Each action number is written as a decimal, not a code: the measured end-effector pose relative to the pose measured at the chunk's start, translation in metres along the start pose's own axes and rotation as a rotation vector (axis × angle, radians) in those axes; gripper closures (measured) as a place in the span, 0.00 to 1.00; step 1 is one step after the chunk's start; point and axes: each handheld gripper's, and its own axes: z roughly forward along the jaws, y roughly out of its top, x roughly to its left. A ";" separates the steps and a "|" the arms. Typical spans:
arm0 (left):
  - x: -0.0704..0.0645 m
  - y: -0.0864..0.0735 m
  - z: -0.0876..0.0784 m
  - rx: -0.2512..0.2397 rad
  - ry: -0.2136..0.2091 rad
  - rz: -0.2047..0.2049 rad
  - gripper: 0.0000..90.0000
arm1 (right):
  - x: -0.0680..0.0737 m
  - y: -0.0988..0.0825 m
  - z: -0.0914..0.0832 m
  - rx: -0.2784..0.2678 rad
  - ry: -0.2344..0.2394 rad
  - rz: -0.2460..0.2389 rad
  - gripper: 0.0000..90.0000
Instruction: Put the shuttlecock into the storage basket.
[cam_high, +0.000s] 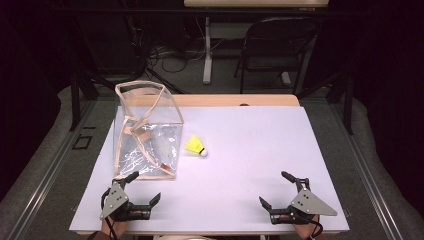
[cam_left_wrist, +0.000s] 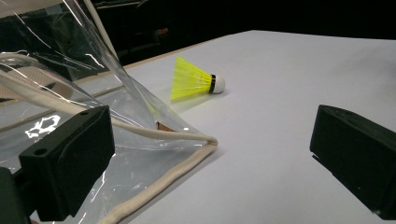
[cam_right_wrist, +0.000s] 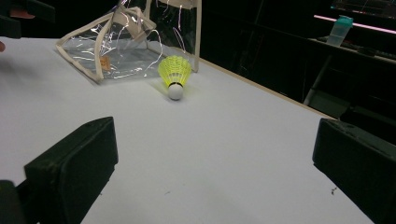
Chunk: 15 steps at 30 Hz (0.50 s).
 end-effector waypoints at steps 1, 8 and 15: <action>0.000 0.000 0.000 0.000 0.000 0.000 0.00 | 0.000 0.000 0.000 0.000 0.000 0.000 0.00; -0.001 0.000 0.003 0.012 -0.006 0.000 0.00 | -0.002 -0.001 0.002 0.002 0.003 0.000 0.00; -0.002 0.002 0.007 0.026 -0.014 0.010 0.00 | -0.002 -0.001 0.003 0.012 0.003 0.001 0.00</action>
